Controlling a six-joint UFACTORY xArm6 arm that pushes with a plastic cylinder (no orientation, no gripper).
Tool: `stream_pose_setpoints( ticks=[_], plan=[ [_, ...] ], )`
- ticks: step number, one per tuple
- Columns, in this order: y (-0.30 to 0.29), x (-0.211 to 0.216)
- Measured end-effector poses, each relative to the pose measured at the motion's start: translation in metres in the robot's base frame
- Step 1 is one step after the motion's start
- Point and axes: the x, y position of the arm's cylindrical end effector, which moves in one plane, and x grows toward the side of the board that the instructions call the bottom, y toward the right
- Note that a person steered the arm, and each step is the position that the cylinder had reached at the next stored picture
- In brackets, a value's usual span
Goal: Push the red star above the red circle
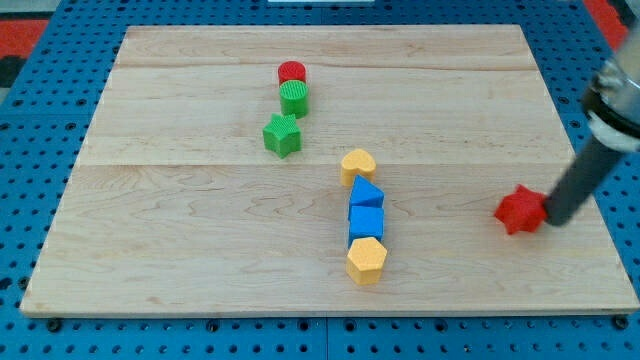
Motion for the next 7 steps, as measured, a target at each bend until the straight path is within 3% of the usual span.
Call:
stream_pose_setpoints(
  ticks=[1, 2, 3, 5, 7],
  plan=[
    [-0.023, -0.034],
    [0.036, 0.016],
    [-0.013, 0.047],
    [-0.097, -0.084],
    [-0.126, -0.209]
  ],
)
